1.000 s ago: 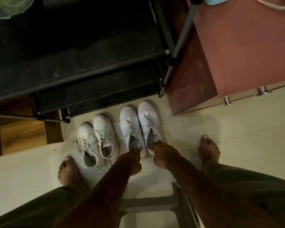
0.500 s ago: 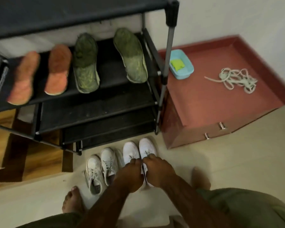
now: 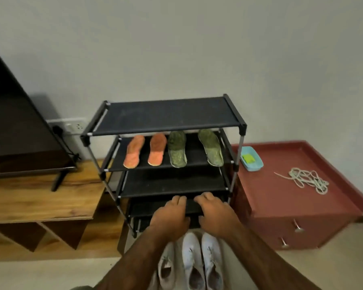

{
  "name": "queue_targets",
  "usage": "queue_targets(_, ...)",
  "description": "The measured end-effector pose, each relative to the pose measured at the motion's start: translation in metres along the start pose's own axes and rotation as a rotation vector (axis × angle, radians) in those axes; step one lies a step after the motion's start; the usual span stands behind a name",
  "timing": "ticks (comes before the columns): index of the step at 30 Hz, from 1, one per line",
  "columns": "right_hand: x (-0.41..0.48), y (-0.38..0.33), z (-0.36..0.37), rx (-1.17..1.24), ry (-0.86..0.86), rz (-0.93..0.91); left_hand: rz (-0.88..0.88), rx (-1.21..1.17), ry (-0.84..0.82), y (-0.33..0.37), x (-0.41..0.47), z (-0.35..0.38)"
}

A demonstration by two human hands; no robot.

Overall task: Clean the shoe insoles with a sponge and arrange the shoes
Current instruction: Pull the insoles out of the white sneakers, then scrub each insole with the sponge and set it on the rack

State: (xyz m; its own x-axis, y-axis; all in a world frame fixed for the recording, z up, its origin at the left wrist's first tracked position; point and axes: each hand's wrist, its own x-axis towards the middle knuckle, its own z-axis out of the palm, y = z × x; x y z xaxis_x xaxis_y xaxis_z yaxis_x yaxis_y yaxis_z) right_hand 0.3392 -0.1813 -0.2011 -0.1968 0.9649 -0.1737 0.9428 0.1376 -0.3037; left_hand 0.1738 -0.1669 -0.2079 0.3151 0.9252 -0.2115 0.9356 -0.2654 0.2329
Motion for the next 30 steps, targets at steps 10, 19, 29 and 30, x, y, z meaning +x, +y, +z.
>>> queue_targets(10,0.046,-0.11,-0.048,0.035,0.103,-0.214,-0.137,-0.06,0.194,-0.071,-0.028,-0.087)
queue_targets(19,0.107,-0.138,-0.032,0.227,0.034,-0.23,-0.29,-0.313,0.245,-0.139,0.01,-0.097)
queue_targets(29,0.232,-0.17,-0.017,0.679,0.008,0.038,-0.52,-0.696,0.36,-0.219,0.118,-0.108)
queue_targets(30,0.242,-0.171,-0.013,0.672,-0.011,0.071,-0.531,-0.717,0.338,-0.225,0.126,-0.105)
